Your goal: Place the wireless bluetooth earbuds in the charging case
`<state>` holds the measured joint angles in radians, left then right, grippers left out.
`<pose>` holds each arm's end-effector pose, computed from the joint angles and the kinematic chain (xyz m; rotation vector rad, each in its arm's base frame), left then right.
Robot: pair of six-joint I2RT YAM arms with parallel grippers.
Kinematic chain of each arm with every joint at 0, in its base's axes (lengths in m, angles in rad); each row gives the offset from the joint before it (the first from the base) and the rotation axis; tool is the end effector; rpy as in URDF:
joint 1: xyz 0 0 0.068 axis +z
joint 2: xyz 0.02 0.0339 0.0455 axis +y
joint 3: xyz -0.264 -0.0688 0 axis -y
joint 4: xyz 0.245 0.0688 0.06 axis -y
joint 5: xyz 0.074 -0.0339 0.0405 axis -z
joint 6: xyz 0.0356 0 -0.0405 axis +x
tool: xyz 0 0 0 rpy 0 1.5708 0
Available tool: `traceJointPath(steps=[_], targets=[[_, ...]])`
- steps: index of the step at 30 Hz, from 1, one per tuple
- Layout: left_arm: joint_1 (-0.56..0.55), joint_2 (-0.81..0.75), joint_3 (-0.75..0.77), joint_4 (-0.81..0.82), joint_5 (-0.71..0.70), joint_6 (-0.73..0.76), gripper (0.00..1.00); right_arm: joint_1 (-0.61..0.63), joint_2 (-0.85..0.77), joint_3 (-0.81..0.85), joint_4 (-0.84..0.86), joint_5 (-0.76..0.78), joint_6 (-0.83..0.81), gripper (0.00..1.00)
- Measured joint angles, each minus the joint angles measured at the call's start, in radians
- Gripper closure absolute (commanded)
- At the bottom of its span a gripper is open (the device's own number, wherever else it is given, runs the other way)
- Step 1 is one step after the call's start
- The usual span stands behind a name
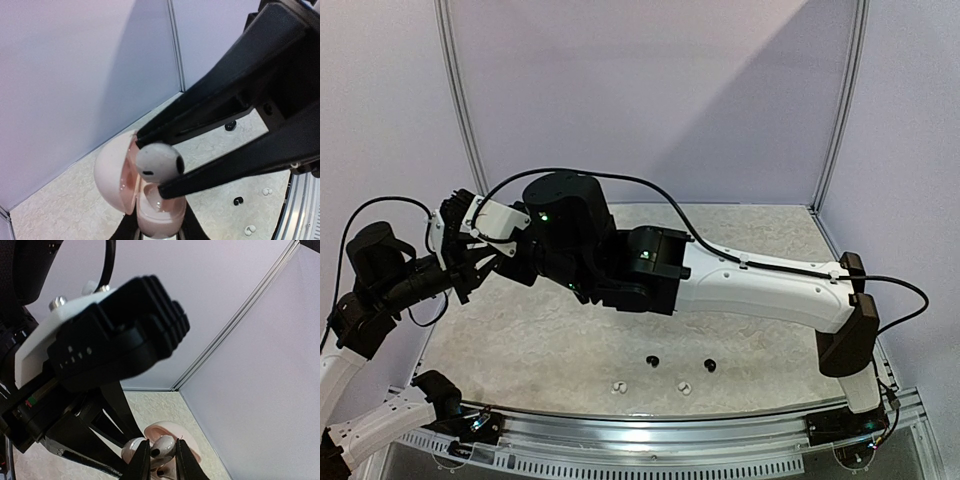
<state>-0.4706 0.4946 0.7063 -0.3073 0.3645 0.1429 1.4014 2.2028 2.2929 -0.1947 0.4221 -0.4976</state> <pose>0.1024 -0.0663 0.3387 0.7692 1.5043 -0.5500 0.1021 0.5106 0.3972 -1.1538 1.2166 0.3301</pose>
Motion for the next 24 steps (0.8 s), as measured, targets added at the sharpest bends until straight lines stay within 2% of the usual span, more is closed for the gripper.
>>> traceJointPath(steps=[24], targets=[[0.000, -0.003, 0.000, 0.005, -0.005, -0.019, 1.00, -0.001, 0.003, 0.001, -0.005, 0.004, -0.001, 0.78]])
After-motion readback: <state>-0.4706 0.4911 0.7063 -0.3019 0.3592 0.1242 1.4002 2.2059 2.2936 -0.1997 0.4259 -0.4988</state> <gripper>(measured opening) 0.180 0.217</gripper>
